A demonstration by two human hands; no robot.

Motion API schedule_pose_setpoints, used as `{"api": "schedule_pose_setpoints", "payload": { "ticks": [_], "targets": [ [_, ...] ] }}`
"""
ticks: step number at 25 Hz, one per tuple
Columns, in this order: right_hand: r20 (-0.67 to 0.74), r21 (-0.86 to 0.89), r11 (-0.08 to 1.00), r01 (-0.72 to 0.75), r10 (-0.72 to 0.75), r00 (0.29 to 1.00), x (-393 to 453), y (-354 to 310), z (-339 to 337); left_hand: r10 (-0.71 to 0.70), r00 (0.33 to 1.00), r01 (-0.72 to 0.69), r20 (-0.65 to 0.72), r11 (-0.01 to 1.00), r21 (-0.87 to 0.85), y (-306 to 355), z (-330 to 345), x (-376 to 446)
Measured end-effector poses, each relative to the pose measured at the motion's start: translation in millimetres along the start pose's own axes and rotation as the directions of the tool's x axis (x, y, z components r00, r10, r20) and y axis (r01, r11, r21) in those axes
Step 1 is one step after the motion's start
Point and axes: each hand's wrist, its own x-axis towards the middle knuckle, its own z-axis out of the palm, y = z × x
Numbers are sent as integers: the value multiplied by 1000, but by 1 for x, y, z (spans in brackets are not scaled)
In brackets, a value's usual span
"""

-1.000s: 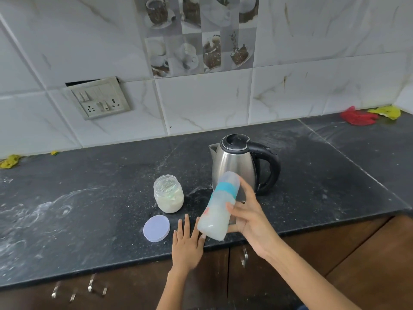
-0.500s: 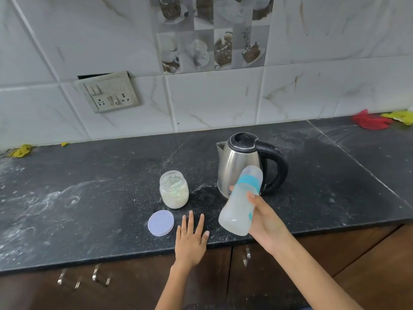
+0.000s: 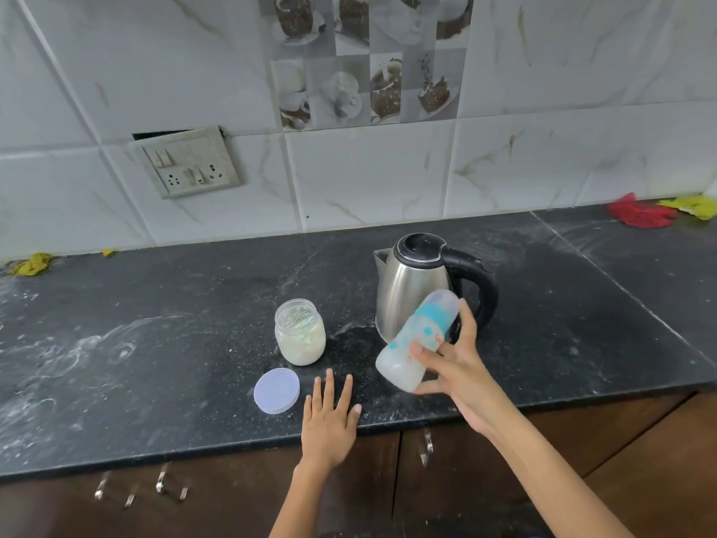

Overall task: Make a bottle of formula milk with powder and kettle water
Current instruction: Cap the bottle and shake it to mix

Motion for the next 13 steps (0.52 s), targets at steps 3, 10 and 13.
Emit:
{"api": "schedule_pose_setpoints", "payload": {
  "ticks": [3,10,13],
  "targets": [
    [62,-41,995,87,-85,995,-5,8,15,5,1000,-5,5,1000,-7,0,-1,0],
    [-16,129,986,102,-101,995,4,2,22,2,1000,-2,1,1000,-4,2,-1,0],
    [125,6,999,35,-35,992,-4,9,29,11,1000,-11,15,1000,6,1,-2,-1]
  ]
}}
